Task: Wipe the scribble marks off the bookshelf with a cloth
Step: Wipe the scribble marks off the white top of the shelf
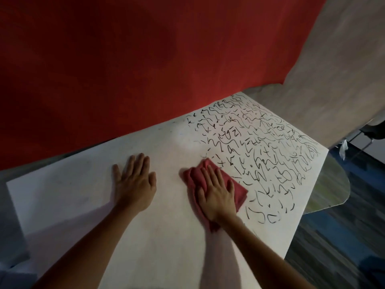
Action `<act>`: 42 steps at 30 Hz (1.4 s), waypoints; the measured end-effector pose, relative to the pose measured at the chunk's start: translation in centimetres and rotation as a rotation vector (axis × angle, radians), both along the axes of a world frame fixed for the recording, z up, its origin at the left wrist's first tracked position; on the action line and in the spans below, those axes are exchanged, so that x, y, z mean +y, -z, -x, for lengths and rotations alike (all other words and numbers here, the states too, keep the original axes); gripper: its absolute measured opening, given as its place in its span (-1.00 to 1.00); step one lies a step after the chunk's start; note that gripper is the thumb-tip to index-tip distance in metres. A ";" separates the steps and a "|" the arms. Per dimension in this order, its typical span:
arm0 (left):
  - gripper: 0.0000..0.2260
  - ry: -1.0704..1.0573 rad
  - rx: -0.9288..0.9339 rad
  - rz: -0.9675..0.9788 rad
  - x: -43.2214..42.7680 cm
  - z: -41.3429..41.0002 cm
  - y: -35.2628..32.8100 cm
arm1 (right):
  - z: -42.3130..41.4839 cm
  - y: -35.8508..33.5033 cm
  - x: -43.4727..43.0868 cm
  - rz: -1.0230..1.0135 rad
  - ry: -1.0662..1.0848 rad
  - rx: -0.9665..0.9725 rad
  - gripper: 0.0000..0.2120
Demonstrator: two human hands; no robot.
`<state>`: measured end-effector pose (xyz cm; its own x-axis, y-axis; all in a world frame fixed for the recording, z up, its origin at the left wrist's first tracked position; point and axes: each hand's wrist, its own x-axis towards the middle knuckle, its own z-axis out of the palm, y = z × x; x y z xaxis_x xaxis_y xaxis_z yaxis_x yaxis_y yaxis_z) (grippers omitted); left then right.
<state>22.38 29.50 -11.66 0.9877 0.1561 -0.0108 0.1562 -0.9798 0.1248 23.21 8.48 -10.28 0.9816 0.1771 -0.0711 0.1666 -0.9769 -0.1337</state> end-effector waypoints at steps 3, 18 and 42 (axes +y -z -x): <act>-0.44 -0.022 0.020 -0.012 0.0 -0.1 0.1 | -5.6 -0.2 -0.2 -0.006 0.070 0.031 -0.32; -0.50 -0.028 -0.033 0.070 -0.1 -0.1 0.0 | 8.8 0.2 -5.6 -0.020 0.104 0.011 -0.25; -0.53 -0.010 -0.075 0.125 0.0 0.1 0.1 | 6.3 0.5 -10.6 -0.001 0.414 -0.012 -0.24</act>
<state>22.30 29.46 -11.74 0.9849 0.1677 0.0429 0.1513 -0.9543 0.2575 16.88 -2.14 -10.80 0.9707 -0.2329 -0.0590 -0.2389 -0.9616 -0.1353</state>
